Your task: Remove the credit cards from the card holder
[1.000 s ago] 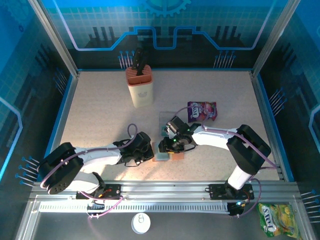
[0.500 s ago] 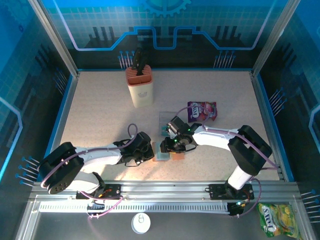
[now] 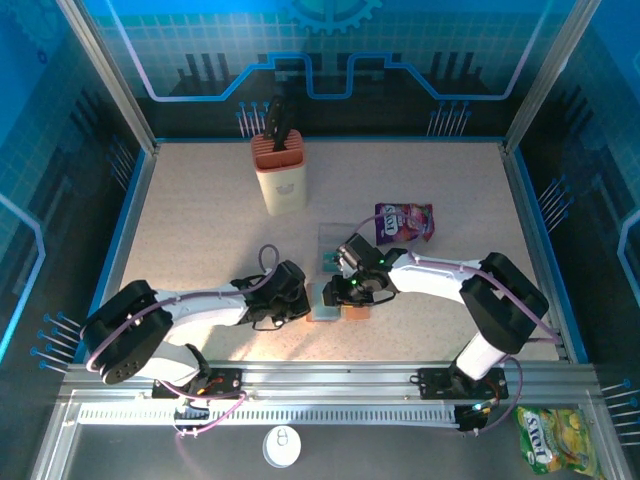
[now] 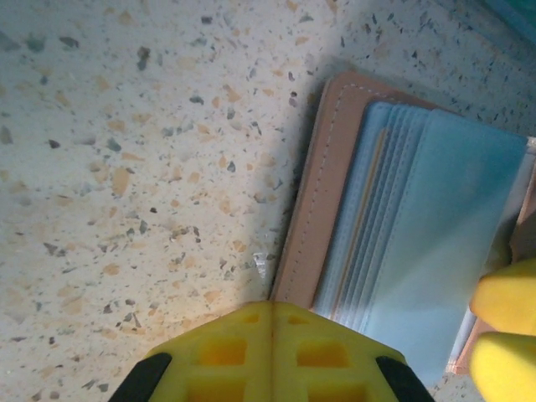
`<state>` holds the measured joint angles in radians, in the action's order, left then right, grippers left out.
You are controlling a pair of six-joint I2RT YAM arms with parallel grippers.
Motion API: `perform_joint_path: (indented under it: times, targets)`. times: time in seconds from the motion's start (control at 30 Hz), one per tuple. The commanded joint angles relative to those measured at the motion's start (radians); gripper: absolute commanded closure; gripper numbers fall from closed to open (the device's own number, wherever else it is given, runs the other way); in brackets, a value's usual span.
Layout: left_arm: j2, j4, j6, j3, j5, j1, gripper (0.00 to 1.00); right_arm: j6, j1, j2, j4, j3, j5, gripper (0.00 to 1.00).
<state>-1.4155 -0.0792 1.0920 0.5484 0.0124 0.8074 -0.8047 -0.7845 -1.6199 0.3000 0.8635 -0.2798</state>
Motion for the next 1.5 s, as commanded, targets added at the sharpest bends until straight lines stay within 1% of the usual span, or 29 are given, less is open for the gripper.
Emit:
perform_joint_path:
  times: [0.0,0.17,0.33,0.67,1.03,1.23,1.33,1.47]
  targets:
    - [-0.023,-0.023,-0.015,0.016,0.005,0.007,1.00,-0.005,0.001,0.024,-0.004,0.010,-0.020,0.60]
    - [-0.016,-0.033,-0.011,0.004,0.007,0.007,1.00,-0.009,-0.005,0.011,-0.003,0.010,-0.017,0.59]
    - [-0.010,-0.035,-0.001,-0.009,0.008,0.008,1.00,-0.025,-0.008,-0.017,-0.063,0.010,-0.059,0.63]
    - [0.008,-0.035,0.022,-0.042,0.000,0.009,1.00,-0.002,-0.004,-0.037,-0.005,0.005,-0.008,0.64]
    - [0.024,-0.031,0.027,-0.057,-0.004,0.009,1.00,0.003,0.030,0.053,0.009,-0.061,0.022,0.64]
    - [0.026,-0.023,0.028,-0.053,-0.005,0.009,1.00,0.007,0.051,0.049,-0.011,-0.090,0.000,0.64]
    - [0.038,0.018,0.026,-0.050,0.010,0.010,1.00,0.005,0.053,0.043,-0.028,-0.103,-0.009,0.64]
    - [0.064,-0.007,0.017,-0.022,0.002,0.009,1.00,0.007,0.053,0.046,-0.024,-0.103,-0.011,0.64]
